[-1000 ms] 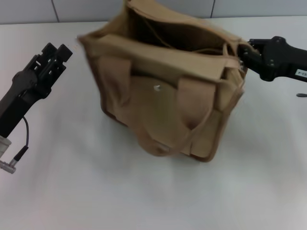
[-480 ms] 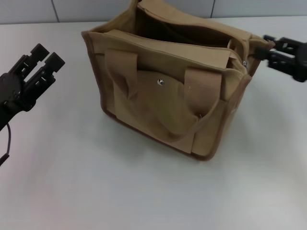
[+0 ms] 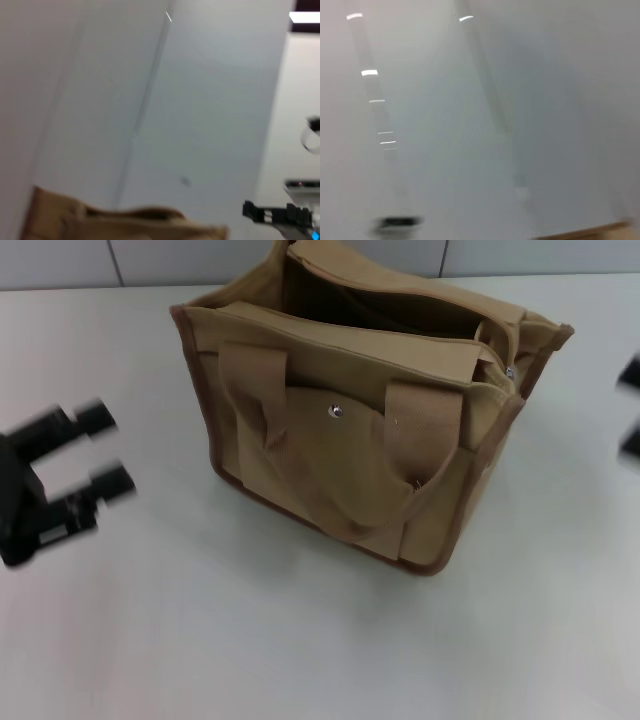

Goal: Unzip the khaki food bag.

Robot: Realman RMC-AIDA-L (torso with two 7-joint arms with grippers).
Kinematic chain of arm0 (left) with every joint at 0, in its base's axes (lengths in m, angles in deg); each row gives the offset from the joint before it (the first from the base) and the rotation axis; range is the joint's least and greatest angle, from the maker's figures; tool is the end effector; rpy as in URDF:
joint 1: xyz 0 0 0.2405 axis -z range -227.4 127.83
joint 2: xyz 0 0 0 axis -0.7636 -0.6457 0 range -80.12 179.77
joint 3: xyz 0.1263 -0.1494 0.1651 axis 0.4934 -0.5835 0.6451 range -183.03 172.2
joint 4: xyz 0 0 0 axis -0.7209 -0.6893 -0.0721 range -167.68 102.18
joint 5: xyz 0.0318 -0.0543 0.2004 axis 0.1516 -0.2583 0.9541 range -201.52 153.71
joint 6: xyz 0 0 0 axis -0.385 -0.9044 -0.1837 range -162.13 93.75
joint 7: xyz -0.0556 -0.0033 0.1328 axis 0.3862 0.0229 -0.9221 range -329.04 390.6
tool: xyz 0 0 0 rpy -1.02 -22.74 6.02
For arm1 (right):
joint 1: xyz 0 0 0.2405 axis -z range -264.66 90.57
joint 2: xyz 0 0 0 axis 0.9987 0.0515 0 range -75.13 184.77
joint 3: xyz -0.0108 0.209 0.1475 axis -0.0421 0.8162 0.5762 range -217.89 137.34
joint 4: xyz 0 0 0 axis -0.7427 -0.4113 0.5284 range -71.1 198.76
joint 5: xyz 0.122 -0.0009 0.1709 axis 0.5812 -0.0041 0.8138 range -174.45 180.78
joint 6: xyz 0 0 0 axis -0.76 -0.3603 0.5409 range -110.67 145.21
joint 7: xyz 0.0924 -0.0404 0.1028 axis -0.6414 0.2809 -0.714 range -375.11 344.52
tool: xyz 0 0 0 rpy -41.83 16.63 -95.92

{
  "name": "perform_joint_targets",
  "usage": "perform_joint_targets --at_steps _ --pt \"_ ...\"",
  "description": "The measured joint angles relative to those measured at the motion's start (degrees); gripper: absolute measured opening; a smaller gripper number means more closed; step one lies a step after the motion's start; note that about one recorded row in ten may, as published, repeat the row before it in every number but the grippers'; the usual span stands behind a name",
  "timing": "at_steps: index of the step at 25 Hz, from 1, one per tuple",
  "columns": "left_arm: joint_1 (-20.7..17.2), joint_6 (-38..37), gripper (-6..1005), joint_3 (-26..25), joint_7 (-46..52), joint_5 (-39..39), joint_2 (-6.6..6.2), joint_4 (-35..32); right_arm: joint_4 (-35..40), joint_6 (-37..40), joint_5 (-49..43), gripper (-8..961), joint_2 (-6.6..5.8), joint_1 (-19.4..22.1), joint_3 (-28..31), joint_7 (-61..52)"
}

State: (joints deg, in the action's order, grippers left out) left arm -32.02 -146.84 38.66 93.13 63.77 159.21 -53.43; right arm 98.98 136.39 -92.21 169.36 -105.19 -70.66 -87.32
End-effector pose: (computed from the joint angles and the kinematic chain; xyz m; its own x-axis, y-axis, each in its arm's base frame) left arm -0.3008 0.2400 0.0615 0.5342 0.1566 0.8307 0.4052 -0.9099 -0.0891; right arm 0.2805 0.2432 0.0818 0.5252 -0.1088 -0.8440 -0.3538 -0.9299 -0.1003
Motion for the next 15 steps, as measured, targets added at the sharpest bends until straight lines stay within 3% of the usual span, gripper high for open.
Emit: perform_joint_targets --at_steps 4,10,15 --pt "0.4 -0.9 745 0.1 2.2 6.5 -0.12 -3.9 -4.0 4.6 -5.4 733 1.02 -0.6 -4.6 7.7" --pt "1.2 -1.3 745 1.1 3.7 7.9 -0.08 -4.7 -7.6 2.6 -8.1 735 4.68 -1.6 -7.3 11.3" --pt "1.7 -1.9 745 3.4 5.1 8.0 -0.28 -5.6 -11.3 0.0 -8.5 737 4.91 -3.3 -9.1 12.4"
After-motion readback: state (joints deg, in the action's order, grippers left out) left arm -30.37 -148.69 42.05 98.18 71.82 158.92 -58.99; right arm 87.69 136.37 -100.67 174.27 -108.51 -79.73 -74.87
